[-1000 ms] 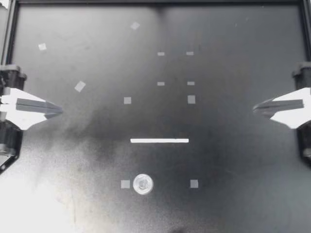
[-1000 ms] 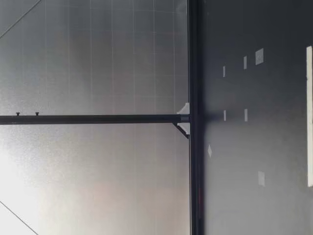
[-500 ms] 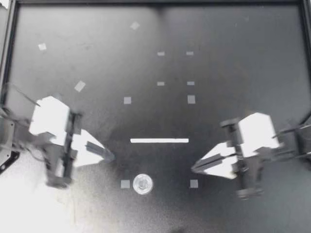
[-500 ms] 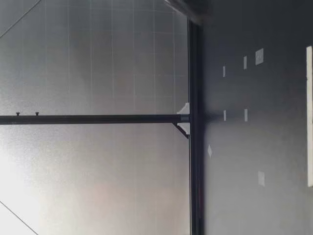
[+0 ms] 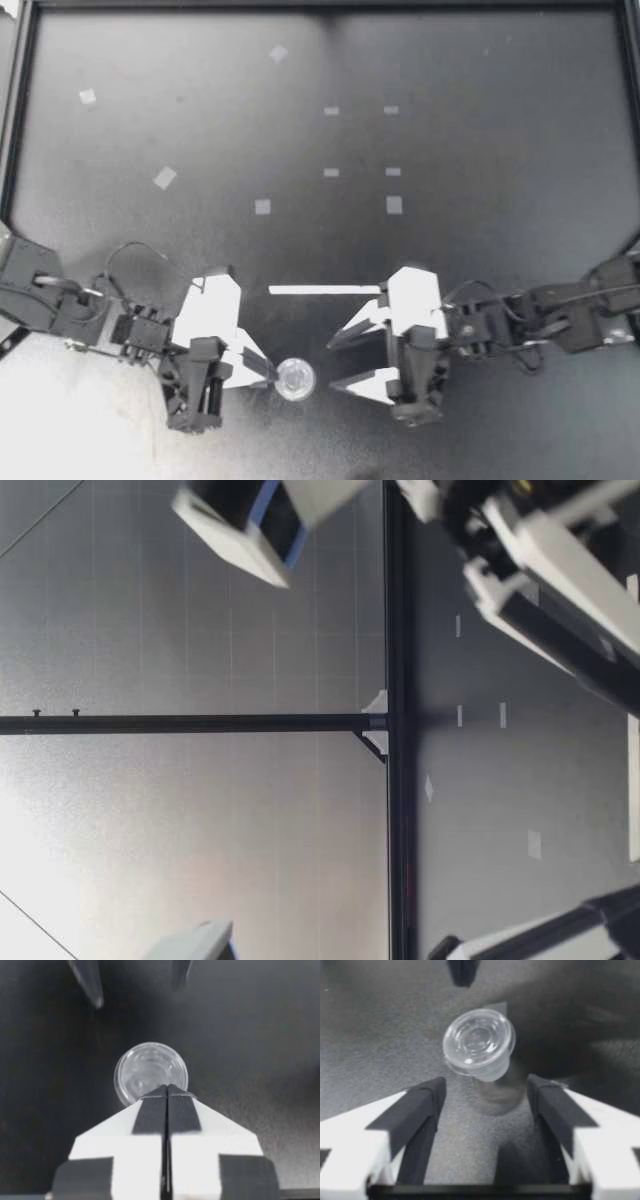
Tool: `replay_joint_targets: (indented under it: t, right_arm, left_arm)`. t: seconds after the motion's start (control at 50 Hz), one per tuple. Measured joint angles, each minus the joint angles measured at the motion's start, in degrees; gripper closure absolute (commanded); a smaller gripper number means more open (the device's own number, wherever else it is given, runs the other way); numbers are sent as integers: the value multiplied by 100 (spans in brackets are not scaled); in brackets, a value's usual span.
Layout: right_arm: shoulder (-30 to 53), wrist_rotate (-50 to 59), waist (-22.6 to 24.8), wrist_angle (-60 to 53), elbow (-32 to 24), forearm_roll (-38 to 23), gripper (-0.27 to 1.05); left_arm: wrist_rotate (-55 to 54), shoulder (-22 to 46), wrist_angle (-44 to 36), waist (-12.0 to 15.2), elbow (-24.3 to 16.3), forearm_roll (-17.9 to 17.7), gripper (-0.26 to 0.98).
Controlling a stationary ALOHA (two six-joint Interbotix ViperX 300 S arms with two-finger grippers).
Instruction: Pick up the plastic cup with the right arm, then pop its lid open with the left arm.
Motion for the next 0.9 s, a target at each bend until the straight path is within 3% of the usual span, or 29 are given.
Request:
replay_joint_targets:
  t: [0.9]
  right_arm:
    - [334,158,62,185,-229,-70,13]
  left_arm:
    - [18,439,-141,-44,-141,0,85]
